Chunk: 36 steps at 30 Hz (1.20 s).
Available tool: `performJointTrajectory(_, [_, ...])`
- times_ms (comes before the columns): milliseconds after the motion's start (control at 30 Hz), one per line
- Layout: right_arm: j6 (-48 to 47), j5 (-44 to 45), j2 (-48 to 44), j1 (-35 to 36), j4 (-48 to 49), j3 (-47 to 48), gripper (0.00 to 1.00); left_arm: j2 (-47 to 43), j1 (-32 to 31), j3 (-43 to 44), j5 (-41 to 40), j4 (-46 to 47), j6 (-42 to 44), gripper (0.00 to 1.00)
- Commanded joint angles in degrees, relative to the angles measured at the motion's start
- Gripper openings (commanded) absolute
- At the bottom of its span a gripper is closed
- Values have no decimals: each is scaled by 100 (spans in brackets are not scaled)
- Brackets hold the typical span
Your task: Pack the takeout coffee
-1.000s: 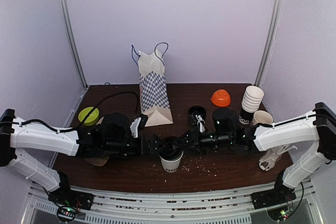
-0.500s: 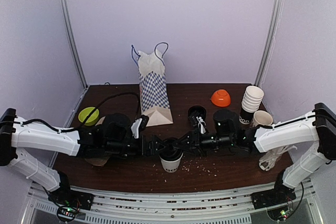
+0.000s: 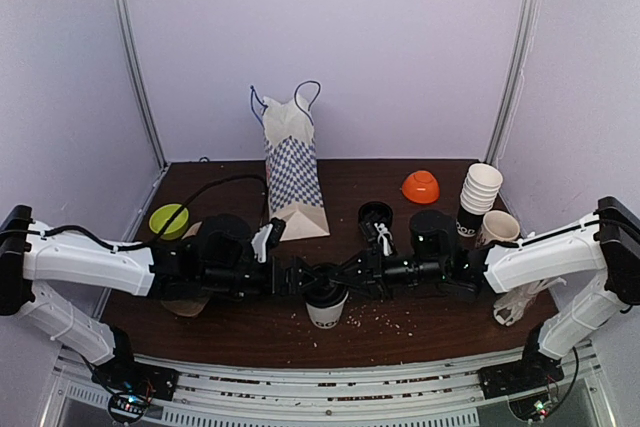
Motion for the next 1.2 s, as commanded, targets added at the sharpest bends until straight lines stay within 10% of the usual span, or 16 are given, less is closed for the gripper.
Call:
performJointTrajectory(0, [10,-41,41,-29,105,-43,18,53,40,184,69,199,131,98])
performJointTrajectory(1167, [61,51,162,-217,373,-386,22,574,72,405,56,1,244,94])
